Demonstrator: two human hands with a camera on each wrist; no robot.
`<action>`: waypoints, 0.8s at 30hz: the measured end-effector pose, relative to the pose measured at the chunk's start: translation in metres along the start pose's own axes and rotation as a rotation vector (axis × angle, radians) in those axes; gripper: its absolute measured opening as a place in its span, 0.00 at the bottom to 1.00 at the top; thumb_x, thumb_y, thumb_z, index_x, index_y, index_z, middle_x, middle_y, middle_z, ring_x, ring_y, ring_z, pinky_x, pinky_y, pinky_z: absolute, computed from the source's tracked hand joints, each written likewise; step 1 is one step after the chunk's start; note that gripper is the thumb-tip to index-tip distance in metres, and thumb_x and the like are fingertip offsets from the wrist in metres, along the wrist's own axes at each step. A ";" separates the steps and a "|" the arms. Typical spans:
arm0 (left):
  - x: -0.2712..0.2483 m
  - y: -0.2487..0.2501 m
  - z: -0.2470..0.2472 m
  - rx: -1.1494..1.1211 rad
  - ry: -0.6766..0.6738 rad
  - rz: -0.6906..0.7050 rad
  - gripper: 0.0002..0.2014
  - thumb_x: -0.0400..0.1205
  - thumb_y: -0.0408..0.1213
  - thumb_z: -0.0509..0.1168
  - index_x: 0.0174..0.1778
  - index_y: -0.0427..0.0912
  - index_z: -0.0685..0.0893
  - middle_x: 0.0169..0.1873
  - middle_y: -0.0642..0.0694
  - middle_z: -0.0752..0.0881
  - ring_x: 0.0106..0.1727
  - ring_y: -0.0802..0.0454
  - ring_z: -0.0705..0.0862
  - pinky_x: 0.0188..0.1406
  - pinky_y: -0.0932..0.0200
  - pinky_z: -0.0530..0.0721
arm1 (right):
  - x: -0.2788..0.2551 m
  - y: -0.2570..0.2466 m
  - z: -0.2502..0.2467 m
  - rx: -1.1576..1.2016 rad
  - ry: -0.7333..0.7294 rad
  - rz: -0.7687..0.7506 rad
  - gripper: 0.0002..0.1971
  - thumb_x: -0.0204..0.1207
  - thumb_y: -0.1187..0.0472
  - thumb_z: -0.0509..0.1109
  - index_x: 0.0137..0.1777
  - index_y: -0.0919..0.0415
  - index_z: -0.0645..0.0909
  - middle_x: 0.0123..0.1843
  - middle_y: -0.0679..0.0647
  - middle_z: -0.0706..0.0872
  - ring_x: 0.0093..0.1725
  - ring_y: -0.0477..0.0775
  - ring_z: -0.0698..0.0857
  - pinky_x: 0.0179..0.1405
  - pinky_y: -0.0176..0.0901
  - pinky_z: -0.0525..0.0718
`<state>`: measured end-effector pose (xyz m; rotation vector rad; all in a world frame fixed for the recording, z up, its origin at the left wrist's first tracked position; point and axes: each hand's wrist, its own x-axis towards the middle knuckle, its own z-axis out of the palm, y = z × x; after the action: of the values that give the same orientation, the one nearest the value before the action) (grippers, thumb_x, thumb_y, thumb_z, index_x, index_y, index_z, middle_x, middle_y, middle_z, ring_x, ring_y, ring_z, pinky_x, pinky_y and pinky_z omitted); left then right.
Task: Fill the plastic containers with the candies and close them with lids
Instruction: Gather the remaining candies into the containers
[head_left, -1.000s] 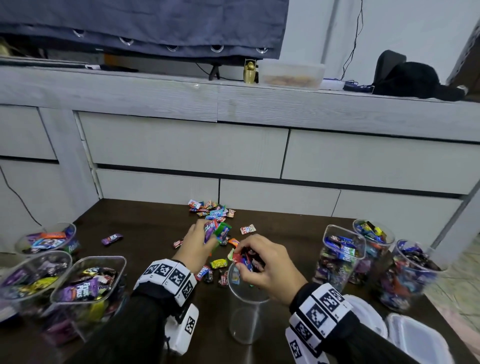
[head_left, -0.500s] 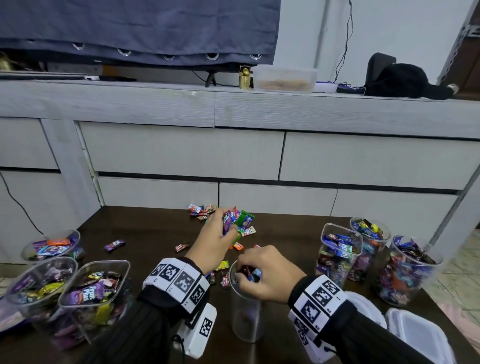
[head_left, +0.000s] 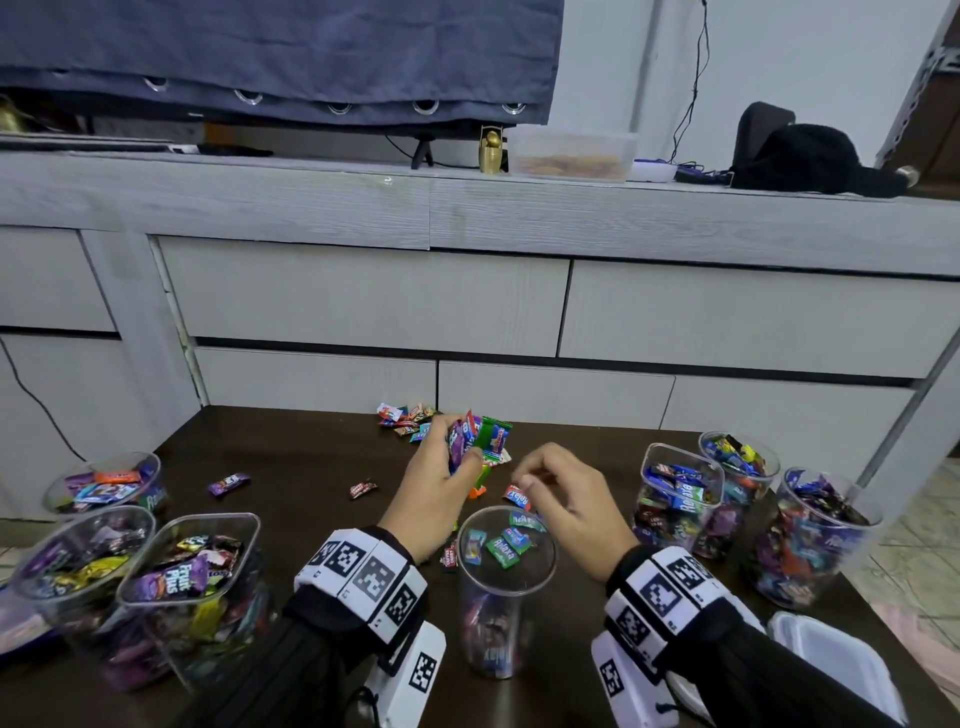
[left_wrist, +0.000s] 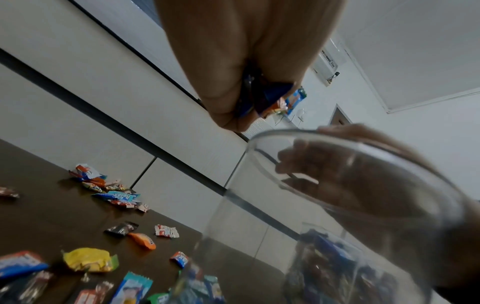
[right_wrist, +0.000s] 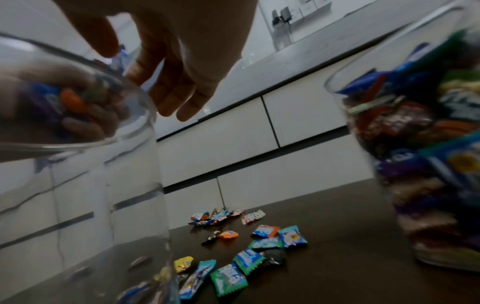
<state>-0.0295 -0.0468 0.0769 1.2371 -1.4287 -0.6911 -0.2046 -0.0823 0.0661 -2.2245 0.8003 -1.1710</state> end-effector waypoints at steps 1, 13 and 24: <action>-0.003 -0.001 0.003 -0.021 -0.006 0.009 0.14 0.88 0.33 0.59 0.57 0.62 0.72 0.54 0.54 0.84 0.52 0.69 0.83 0.49 0.78 0.77 | -0.001 0.004 -0.002 -0.007 0.017 0.068 0.07 0.82 0.61 0.63 0.43 0.59 0.80 0.42 0.50 0.83 0.44 0.43 0.80 0.44 0.35 0.76; -0.029 -0.012 0.021 0.247 -0.178 0.274 0.14 0.82 0.35 0.59 0.63 0.54 0.72 0.55 0.56 0.73 0.57 0.64 0.77 0.53 0.71 0.77 | -0.004 0.003 0.001 0.164 0.045 0.232 0.12 0.86 0.61 0.57 0.45 0.63 0.79 0.40 0.49 0.84 0.40 0.40 0.81 0.42 0.34 0.77; -0.028 -0.008 0.014 0.466 -0.394 0.342 0.16 0.78 0.41 0.58 0.61 0.48 0.77 0.53 0.57 0.72 0.53 0.61 0.76 0.54 0.56 0.81 | -0.010 0.008 0.007 0.270 -0.018 0.243 0.12 0.86 0.63 0.56 0.47 0.59 0.81 0.41 0.49 0.86 0.44 0.44 0.85 0.44 0.38 0.82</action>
<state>-0.0434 -0.0257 0.0568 1.1935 -2.1583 -0.3849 -0.2056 -0.0804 0.0516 -1.8590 0.8255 -1.0699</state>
